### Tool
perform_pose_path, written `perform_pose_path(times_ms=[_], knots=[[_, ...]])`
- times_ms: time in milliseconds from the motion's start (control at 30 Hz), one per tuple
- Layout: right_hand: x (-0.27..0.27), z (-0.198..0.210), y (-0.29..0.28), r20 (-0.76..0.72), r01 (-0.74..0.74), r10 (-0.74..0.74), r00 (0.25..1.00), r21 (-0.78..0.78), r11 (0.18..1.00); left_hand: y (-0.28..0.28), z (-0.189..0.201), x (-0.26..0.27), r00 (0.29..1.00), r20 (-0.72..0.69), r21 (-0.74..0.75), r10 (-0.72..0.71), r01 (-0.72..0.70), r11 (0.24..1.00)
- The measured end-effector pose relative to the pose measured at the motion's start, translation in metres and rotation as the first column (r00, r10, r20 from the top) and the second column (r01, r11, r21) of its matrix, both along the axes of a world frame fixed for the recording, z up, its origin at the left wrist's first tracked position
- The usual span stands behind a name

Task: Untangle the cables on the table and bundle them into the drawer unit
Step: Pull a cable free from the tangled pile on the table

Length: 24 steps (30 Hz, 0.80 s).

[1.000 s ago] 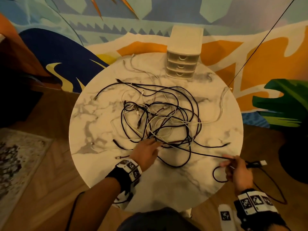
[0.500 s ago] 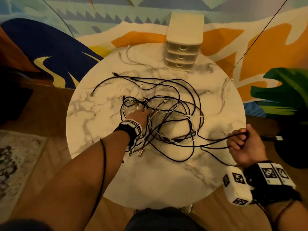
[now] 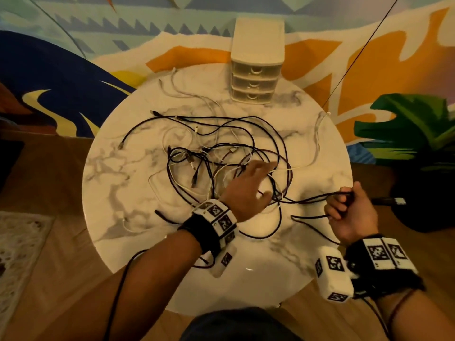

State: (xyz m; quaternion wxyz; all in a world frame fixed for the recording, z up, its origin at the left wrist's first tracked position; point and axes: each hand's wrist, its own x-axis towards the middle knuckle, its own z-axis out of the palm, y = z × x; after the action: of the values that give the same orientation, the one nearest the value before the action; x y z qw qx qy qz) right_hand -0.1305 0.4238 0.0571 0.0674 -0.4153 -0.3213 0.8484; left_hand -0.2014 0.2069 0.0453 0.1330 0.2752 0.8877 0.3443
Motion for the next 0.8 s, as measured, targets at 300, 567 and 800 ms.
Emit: perform_pose_path(times_ms=[300,567,800], knots=[[0.023,0.003,0.008,0.023,-0.005,0.002,1.000,0.133,0.991,-0.005,-0.043,-0.018,0.998,-0.062,-0.636,0.034,-0.066,0.769],[0.059,-0.007,0.057,0.136,0.055,-0.089,0.987,0.236,0.970,0.058,0.052,0.017,0.989,0.117,-0.151,-0.091,0.108,0.983],[0.106,0.017,0.129,0.150,0.085,-0.163,0.975,0.428,0.900,0.103,-0.019,0.154,0.690,0.574,-0.444,-0.441,0.715,0.540]])
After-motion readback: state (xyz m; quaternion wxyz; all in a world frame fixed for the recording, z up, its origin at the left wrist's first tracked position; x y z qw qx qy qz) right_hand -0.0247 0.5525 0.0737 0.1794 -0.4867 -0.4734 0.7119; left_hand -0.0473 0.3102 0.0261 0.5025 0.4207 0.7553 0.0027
